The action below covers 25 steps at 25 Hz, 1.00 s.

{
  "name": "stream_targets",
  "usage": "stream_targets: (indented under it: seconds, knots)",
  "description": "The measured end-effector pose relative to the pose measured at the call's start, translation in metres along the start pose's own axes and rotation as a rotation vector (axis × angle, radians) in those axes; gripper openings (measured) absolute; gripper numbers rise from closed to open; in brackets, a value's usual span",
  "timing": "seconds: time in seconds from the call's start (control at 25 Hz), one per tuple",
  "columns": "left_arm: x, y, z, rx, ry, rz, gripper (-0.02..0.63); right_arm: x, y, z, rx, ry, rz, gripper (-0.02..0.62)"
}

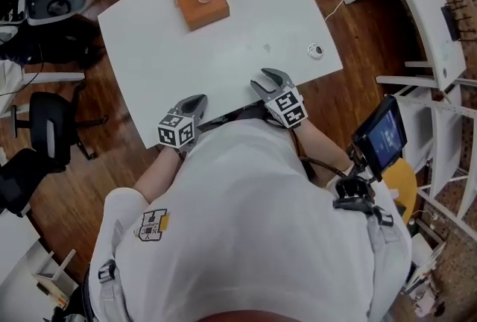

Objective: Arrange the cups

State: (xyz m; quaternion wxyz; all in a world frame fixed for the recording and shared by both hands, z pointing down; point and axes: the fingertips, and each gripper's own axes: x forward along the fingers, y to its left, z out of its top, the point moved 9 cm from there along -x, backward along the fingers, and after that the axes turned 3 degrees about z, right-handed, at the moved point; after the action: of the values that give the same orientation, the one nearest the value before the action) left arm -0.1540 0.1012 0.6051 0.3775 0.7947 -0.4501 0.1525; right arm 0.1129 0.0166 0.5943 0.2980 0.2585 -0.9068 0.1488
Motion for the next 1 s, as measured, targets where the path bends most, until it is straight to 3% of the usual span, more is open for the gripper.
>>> stream_targets:
  seconds: [0.48, 0.76, 1.0]
  knots:
    - [0.007, -0.001, -0.006, 0.008, 0.03, 0.016, 0.003, 0.008, -0.001, -0.014, -0.005, 0.08, -0.005, 0.108]
    - [0.003, -0.004, -0.009, 0.006, 0.014, 0.026, 0.003, 0.006, 0.001, -0.019, -0.017, 0.093, -0.024, 0.002]
    - [0.007, 0.0, -0.005, -0.007, 0.021, 0.03, 0.003, 0.012, -0.001, -0.018, -0.029, 0.114, -0.032, 0.0]
